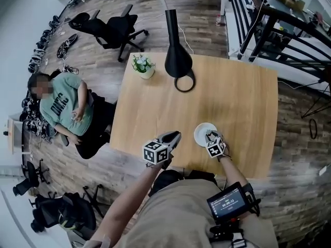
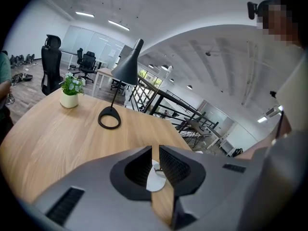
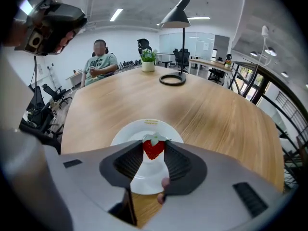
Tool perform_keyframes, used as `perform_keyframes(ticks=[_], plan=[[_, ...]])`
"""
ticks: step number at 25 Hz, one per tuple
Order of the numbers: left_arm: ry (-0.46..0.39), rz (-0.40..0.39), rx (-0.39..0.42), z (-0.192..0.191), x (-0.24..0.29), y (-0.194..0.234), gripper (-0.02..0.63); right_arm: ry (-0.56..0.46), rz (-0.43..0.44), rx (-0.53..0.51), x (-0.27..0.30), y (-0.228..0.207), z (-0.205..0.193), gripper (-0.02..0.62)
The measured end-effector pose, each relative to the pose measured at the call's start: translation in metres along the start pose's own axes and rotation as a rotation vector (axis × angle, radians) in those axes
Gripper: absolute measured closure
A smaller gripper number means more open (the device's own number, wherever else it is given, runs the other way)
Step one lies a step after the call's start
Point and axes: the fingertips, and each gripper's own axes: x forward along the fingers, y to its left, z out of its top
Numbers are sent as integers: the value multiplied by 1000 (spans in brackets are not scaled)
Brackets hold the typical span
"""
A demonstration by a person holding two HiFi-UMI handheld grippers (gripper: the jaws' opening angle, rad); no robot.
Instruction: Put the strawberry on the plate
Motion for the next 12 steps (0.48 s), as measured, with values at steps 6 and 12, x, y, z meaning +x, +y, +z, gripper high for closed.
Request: perform_keyframes(ticks=[6,12], plan=[[18,-8,-7,-16,-2,-6,575,43,7,-6,20,7,-9,459],[25,3,-11,-22,-19,2,575,78,2,-17,25,11,-16,459]])
